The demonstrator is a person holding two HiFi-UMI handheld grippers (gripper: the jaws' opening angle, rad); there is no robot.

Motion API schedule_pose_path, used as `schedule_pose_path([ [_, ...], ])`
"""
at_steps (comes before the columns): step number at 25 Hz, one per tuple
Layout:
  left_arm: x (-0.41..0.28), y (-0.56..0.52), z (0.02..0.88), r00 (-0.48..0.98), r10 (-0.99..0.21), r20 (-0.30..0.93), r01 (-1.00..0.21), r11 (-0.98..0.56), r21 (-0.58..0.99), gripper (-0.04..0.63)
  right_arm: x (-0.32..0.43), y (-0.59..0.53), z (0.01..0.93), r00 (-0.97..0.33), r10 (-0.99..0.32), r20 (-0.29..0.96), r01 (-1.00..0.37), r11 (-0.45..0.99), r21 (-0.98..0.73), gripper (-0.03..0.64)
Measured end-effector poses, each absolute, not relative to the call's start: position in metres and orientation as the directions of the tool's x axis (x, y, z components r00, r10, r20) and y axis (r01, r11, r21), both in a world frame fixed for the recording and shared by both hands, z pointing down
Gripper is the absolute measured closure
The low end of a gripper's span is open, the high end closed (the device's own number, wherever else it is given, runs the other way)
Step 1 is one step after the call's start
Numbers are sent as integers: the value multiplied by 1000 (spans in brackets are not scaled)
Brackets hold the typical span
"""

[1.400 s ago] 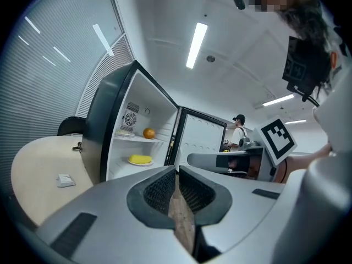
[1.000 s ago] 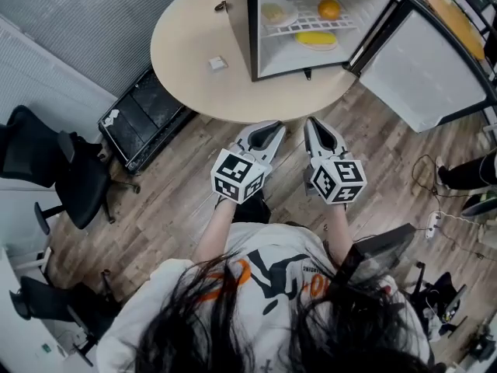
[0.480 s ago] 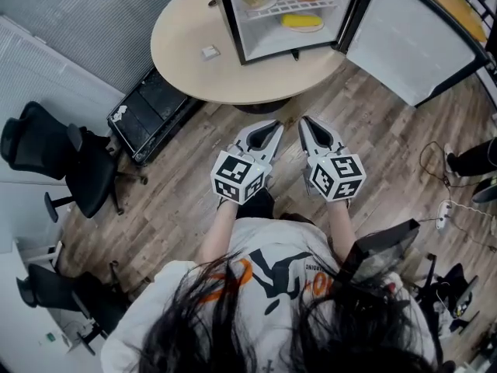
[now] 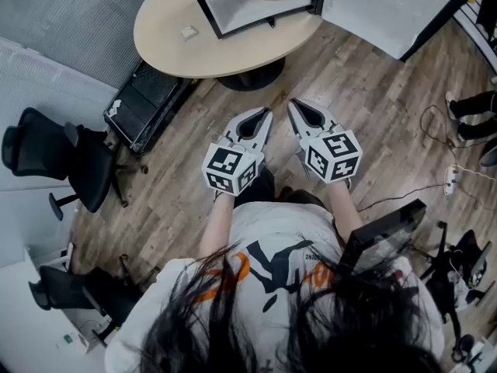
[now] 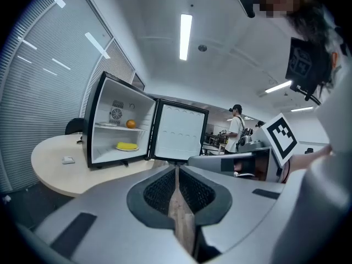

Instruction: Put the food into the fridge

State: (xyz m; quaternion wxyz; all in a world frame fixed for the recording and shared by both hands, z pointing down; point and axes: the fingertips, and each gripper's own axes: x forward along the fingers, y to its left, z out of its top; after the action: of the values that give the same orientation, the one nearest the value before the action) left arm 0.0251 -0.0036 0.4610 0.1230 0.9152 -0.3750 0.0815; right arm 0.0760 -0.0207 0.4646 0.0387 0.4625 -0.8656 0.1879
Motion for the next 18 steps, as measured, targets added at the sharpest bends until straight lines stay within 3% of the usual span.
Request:
schedule_pose_path([
  [18,38,58,465,712,-656,251,-697,-703,140,583,83,32,467,-575,-780,245,-812,508,-287,591],
])
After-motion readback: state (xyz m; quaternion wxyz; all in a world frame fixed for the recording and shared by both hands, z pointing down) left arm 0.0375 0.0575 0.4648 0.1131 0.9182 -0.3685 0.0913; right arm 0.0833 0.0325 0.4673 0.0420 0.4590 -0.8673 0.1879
